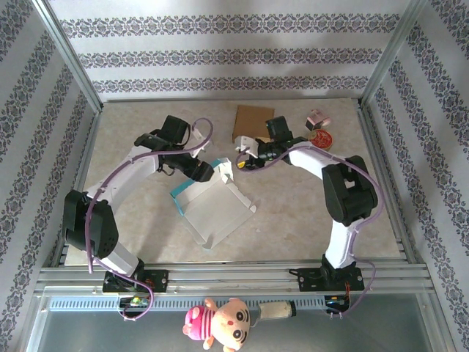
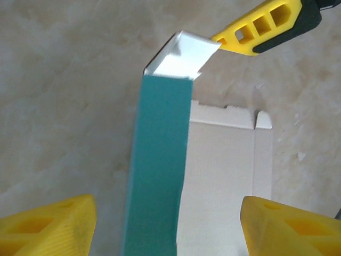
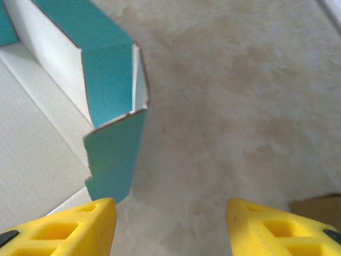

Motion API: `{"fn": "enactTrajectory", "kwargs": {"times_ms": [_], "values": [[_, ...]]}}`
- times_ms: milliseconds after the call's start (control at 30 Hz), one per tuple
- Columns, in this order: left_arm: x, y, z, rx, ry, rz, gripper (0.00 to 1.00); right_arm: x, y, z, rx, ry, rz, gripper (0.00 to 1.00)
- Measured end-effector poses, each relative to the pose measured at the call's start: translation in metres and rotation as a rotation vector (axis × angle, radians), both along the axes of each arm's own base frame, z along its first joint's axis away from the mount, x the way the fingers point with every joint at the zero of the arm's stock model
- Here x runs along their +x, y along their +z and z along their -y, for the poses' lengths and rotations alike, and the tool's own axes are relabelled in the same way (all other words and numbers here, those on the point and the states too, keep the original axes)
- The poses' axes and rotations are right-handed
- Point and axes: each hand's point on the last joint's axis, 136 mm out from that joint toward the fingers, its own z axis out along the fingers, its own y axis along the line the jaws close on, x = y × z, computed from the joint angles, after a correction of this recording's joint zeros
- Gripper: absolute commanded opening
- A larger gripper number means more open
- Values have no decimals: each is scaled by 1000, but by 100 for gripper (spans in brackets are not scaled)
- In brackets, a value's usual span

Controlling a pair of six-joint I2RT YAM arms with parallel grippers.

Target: Fold the paper box

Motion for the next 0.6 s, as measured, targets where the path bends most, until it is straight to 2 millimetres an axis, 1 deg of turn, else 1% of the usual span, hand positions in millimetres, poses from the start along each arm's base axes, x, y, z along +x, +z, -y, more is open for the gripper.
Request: {"fn": "enactTrajectory", "kwargs": {"times_ms": [167,267,467,600], "values": [[-12,-20,-9,50,17,-69,62,-6,-12,-14,-48,84,11,54],[-14,-28,-11,62,23,-99,55,-9,-15,-16,-64,115,11,52],[-14,-34,-10,62,34,-125,42,-15,-23,-21,-86,151,-16,50],[-15,-34,-9,55,36,-129,37,-18,-26,-26,-88,165,-36,49]]}}
